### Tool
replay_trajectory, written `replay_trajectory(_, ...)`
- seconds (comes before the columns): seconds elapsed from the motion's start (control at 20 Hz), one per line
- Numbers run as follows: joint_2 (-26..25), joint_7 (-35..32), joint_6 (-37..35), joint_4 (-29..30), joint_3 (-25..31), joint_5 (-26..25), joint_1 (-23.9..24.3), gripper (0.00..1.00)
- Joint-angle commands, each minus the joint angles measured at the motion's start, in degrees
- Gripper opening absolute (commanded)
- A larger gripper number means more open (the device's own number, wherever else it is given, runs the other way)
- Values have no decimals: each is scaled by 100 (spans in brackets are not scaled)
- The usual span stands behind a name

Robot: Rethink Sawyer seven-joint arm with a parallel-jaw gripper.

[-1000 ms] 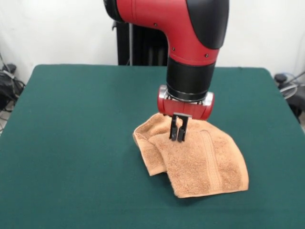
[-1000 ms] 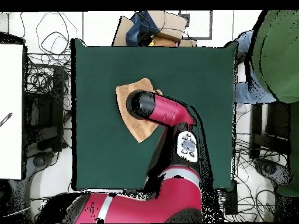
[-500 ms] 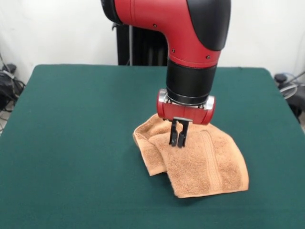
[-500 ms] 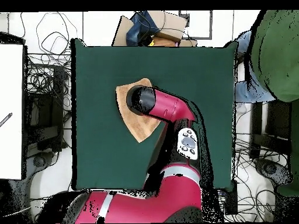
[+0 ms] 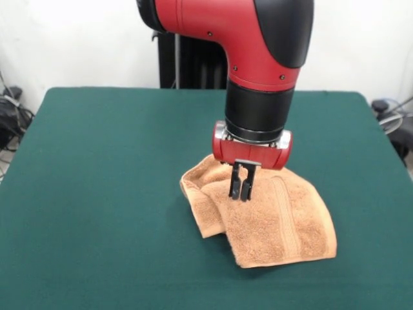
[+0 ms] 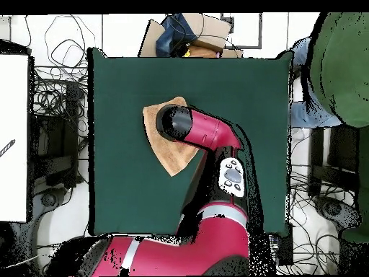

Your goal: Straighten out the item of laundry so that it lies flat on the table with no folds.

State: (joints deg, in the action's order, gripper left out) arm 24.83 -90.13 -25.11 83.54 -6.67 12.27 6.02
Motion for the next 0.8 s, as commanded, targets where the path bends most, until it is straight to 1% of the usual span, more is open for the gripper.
replay_trajectory(0.05,-204,-1077,-237,2,170,29,-78,0)
replay_trajectory(0.8,-125,-1058,115,253,163,-76,-104,0)
